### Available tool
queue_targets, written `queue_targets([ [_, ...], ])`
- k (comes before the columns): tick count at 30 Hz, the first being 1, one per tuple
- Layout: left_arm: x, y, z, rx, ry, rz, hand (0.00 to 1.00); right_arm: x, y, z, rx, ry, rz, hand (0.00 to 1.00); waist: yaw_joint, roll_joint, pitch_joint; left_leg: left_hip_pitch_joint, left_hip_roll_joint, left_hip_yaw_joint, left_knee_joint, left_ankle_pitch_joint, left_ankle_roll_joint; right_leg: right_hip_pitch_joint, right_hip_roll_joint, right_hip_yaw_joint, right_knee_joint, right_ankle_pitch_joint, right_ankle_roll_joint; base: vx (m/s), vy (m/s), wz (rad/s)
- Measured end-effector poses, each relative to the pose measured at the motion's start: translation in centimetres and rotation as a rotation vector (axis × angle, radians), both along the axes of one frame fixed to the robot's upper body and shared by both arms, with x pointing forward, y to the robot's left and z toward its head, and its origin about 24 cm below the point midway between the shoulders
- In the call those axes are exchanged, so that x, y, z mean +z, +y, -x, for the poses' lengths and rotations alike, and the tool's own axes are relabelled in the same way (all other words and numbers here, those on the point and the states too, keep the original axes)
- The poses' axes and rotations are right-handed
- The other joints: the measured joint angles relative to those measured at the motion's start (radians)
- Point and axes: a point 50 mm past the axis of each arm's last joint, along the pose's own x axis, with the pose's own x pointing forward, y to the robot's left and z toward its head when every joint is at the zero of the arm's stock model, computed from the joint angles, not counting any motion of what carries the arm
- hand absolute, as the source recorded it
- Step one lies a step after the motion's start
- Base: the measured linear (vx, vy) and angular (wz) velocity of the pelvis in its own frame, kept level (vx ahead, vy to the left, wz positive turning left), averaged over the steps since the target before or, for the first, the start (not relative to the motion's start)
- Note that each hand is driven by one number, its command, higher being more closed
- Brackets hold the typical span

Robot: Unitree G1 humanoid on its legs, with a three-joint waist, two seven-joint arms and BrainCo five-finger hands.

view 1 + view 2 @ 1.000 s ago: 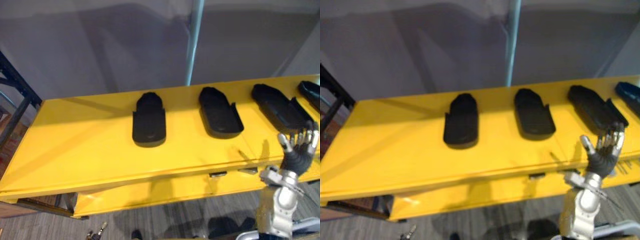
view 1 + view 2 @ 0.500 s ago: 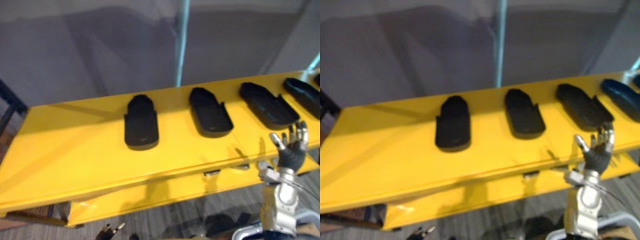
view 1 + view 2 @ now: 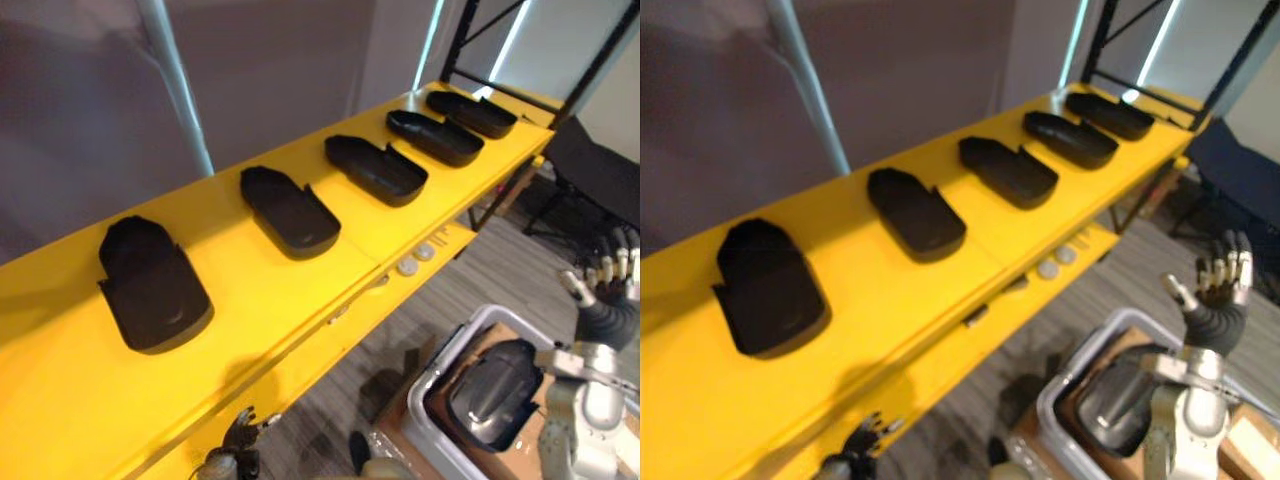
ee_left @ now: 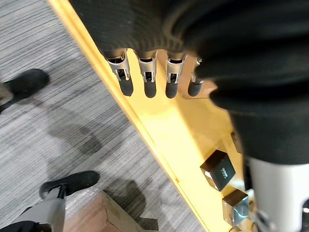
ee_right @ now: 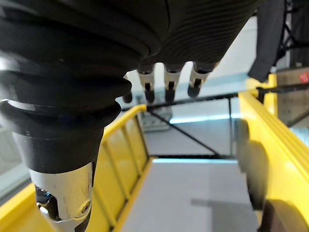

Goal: Walk over and take plastic housings, then place them on the shelf

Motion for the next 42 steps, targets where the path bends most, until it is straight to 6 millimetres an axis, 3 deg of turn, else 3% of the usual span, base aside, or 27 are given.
queue_targets([
  [2, -0.1, 0.1, 0.6, 0.007, -0.003, -0.005, 0.0, -0.4, 1.2, -1.5, 0.06, 0.021, -0.011, 0.0, 0.018, 0.011, 0.008, -0.034, 0.001, -0.08, 0.08, -0.055, 0.021, -0.019, 0.017, 0.036, 0.013, 0.003, 0.005, -0.05, 0.087, -0.56],
  [4, 0.2, 0.3, 0.0, 0.016, -0.037, -0.034, 0.0, -1.2, 2.3, -2.6, 0.08, 0.053, -0.046, 0.0, 0.047, 0.022, 0.052, -0.045, 0.002, -0.109, 0.147, -0.112, 0.011, -0.033, 0.033, 0.075, 0.039, 0.011, 0.017, -0.1, 0.144, -0.59],
  [6, 0.3, 0.8, -0.1, 0.019, -0.038, -0.051, 0.0, -1.8, 2.5, -2.4, 0.076, 0.075, -0.07, 0.0, 0.048, 0.013, 0.073, -0.043, -0.003, -0.1, 0.175, -0.13, 0.02, -0.034, 0.03, 0.083, 0.053, 0.017, 0.024, -0.12, 0.133, -0.38],
  [9, 0.3, 2.4, 0.6, 0.037, -0.026, -0.09, 0.0, -3.0, 2.5, -1.0, 0.086, 0.115, -0.084, 0.0, 0.041, -0.024, 0.095, -0.027, -0.02, -0.071, 0.213, -0.157, 0.039, -0.037, 0.019, 0.107, 0.066, 0.03, 0.038, -0.12, 0.122, -0.47],
  [10, 0.4, 3.1, 0.8, 0.081, -0.021, -0.104, 0.0, -2.9, 2.5, -0.5, 0.106, 0.104, -0.087, 0.0, 0.044, -0.036, 0.101, -0.027, -0.02, -0.044, 0.231, -0.166, 0.046, -0.043, 0.01, 0.084, 0.045, 0.014, -0.001, -0.14, 0.139, -0.71],
  [11, 0.4, 3.5, 1.0, 0.119, -0.013, -0.104, 0.0, -2.6, 2.4, -0.5, 0.119, 0.088, -0.076, 0.0, 0.044, -0.034, 0.107, -0.022, -0.013, -0.016, 0.233, -0.167, 0.049, -0.044, -0.004, 0.016, 0.032, -0.012, -0.08, -0.1, 0.118, -0.74],
  [12, 0.3, 3.6, 1.1, 0.138, -0.011, -0.104, 0.0, -2.3, 2.4, -0.5, 0.128, 0.078, -0.067, 0.0, 0.049, -0.028, 0.11, -0.016, -0.004, 0.003, 0.229, -0.164, 0.053, -0.043, -0.01, -0.031, 0.026, -0.049, -0.135, -0.11, 0.072, -0.78],
  [13, 0.3, 4.0, 1.4, 0.164, -0.003, -0.109, 0.0, -2.1, 2.6, -0.7, 0.153, 0.065, -0.053, 0.0, 0.06, -0.012, 0.115, -0.011, 0.028, 0.04, 0.224, -0.156, 0.062, -0.043, -0.015, -0.095, 0.025, -0.082, -0.157, -0.14, 0.049, -1.03],
  [14, 0.2, 4.9, 2.4, 0.206, 0.026, -0.128, 0.0, -1.6, 3.7, -1.6, 0.215, 0.043, -0.045, 0.0, 0.075, -0.003, 0.115, -0.007, 0.072, 0.087, 0.225, -0.155, 0.06, -0.067, -0.025, -0.204, 0.081, -0.068, -0.121, -0.14, 0.024, -0.99],
  [15, 0.2, 5.7, 3.1, 0.223, 0.048, -0.15, 0.0, -1.3, 4.6, -2.1, 0.254, 0.027, -0.037, 0.0, 0.085, 0.0, 0.115, -0.004, 0.098, 0.103, 0.22, -0.15, 0.05, -0.073, -0.029, -0.252, 0.137, -0.069, -0.122, -0.08, 0.017, -0.78],
  [19, 0.1, 8.0, 4.6, 0.244, 0.123, -0.203, 0.0, -0.3, 7.7, -3.7, 0.355, -0.011, -0.002, 0.0, 0.128, -0.002, 0.113, -0.001, 0.168, 0.103, 0.187, -0.107, 0.014, -0.052, -0.106, -0.306, 0.3, -0.072, -0.125, 0.02, -0.101, -0.17],
  [21, 0.0, 8.4, 5.4, 0.253, 0.146, -0.21, 0.0, 0.0, 8.8, -4.2, 0.381, -0.019, 0.0, 0.0, 0.155, -0.024, 0.099, -0.014, 0.179, 0.095, 0.167, -0.082, -0.021, -0.038, -0.18, -0.31, 0.314, -0.064, -0.124, 0.13, -0.096, -0.01],
  [22, 0.0, 8.5, 5.7, 0.254, 0.156, -0.209, 0.0, 0.0, 8.9, -4.2, 0.379, -0.015, -0.001, 0.0, 0.16, -0.031, 0.095, -0.014, 0.183, 0.094, 0.162, -0.077, -0.031, -0.03, -0.191, -0.309, 0.302, -0.046, -0.124, 0.11, -0.221, 0.01],
  [23, -0.2, 8.6, 6.5, 0.258, 0.179, -0.213, 0.0, -0.2, 9.1, -4.3, 0.376, -0.002, -0.014, 0.0, 0.163, -0.044, 0.087, -0.015, 0.191, 0.072, 0.161, -0.066, -0.051, -0.004, -0.197, -0.307, 0.271, 0.039, -0.125, 0.13, -0.354, 0.18],
  [24, -0.3, 8.8, 7.3, 0.27, 0.203, -0.217, 0.0, -0.5, 9.1, -4.3, 0.369, 0.016, -0.025, 0.0, 0.16, -0.056, 0.08, -0.013, 0.207, 0.039, 0.158, -0.05, -0.08, 0.029, -0.185, -0.31, 0.261, 0.021, -0.06, 0.12, -0.396, 0.21],
  [25, -0.3, 8.9, 7.6, 0.286, 0.21, -0.216, 0.0, -0.6, 9.0, -4.3, 0.364, 0.024, -0.029, 0.0, 0.161, -0.054, 0.077, -0.007, 0.22, 0.028, 0.147, -0.035, -0.099, 0.041, -0.171, -0.319, 0.26, -0.004, -0.027, 0.12, -0.469, 0.22],
  [27, -0.9, 7.5, 8.6, 0.348, 0.229, -0.162, 0.0, -0.7, 8.8, -4.3, 0.364, 0.034, -0.028, 0.0, 0.151, -0.046, 0.068, 0.025, 0.25, 0.005, 0.045, 0.052, -0.136, 0.06, -0.131, -0.357, 0.26, -0.101, 0.06, 0.08, -0.456, 0.17],
  [30, -1.4, 5.5, 8.9, 0.415, 0.228, -0.087, 0.0, -0.7, 8.0, -4.4, 0.343, 0.047, -0.012, 0.0, 0.147, -0.033, 0.067, 0.026, 0.265, -0.016, -0.012, 0.165, -0.123, 0.057, -0.106, -0.376, 0.266, -0.164, 0.047, 0.03, -0.367, 0.11],
  [33, -1.7, 4.0, 9.1, 0.397, 0.24, -0.053, 0.0, -0.9, 6.9, -4.2, 0.276, 0.063, -0.005, 0.0, 0.13, -0.005, 0.077, -0.021, 0.263, -0.01, 0.046, 0.241, -0.048, 0.065, -0.106, -0.4, 0.248, -0.176, 0.036, -0.07, -0.158, 0.02],
  [36, -1.8, 3.3, 8.9, 0.32, 0.236, -0.053, 0.0, -1.2, 5.4, -3.5, 0.137, 0.084, -0.015, 0.0, 0.12, 0.023, 0.083, -0.043, 0.216, -0.039, 0.062, 0.162, -0.051, 0.071, -0.113, -0.371, 0.19, -0.172, 0.043, -0.05, 0.027, -0.19],
  [37, -1.7, 3.1, 8.4, 0.273, 0.203, -0.063, 0.0, -1.6, 4.1, -2.8, 0.02, 0.102, -0.001, 0.0, 0.101, 0.03, 0.081, -0.027, 0.201, -0.048, 0.014, 0.147, -0.056, 0.05, -0.114, -0.363, 0.191, -0.163, 0.053, -0.04, 0.107, -0.28],
  [39, -1.6, 3.2, 7.8, 0.219, 0.184, -0.078, 0.0, -1.3, 2.7, -2.3, -0.113, 0.094, 0.004, 0.0, 0.091, 0.034, 0.084, -0.008, 0.187, -0.039, -0.032, 0.119, -0.097, 0.025, -0.112, -0.339, 0.179, -0.137, 0.067, -0.05, 0.136, -0.27],
  [40, -1.5, 3.3, 7.6, 0.209, 0.18, -0.081, 0.0, -1.2, 2.3, -2.1, -0.159, 0.09, -0.003, 0.0, 0.091, 0.033, 0.085, -0.007, 0.183, -0.039, -0.038, 0.107, -0.111, 0.018, -0.112, -0.327, 0.167, -0.123, 0.072, -0.06, 0.182, -0.42],
  [42, -1.3, 4.2, 6.5, 0.195, 0.161, -0.104, 0.0, -1.3, 0.9, -1.3, -0.324, 0.077, -0.076, 0.0, 0.093, -0.005, 0.108, 0.011, 0.153, -0.012, -0.044, 0.063, -0.136, 0.02, -0.133, -0.284, 0.111, -0.064, 0.093, -0.09, 0.229, -0.45],
])
